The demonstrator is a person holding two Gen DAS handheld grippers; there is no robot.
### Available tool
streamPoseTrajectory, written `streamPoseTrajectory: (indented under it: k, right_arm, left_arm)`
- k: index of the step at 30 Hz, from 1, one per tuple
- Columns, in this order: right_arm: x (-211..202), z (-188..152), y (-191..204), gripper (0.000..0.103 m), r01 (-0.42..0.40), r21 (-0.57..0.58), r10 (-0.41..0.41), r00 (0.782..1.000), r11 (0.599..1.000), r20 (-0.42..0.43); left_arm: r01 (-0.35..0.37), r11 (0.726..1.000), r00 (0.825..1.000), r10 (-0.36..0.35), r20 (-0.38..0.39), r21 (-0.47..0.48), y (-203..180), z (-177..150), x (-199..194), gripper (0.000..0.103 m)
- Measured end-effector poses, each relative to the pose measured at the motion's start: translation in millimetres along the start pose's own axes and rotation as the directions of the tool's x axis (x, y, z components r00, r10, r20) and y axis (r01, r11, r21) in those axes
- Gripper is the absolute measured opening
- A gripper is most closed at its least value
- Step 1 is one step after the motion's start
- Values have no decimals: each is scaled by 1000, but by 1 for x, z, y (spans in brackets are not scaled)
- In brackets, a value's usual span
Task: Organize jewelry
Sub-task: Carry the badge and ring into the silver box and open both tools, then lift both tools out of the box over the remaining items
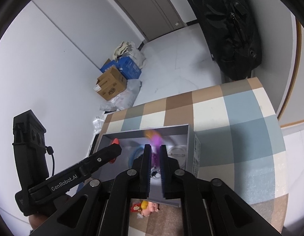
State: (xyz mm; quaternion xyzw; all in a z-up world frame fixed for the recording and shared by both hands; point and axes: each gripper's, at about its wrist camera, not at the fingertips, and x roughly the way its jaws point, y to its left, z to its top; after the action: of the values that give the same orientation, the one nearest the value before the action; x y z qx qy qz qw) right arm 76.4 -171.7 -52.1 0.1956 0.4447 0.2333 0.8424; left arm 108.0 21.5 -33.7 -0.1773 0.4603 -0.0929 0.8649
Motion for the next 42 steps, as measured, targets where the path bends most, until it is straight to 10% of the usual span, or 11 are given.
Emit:
streamPoseTrajectory:
  k: [30,42]
  right_arm:
    - [-46,-13,7,79,1,-72,10,989,997,145]
    - [-65,-36,18,98,22,-147,8,981,989,194]
  left_arm:
    - [-65,995,992,56,110,81,-11,-17,-37,53]
    - [-132,986,968,106,225,103,-5,-42,-65,80]
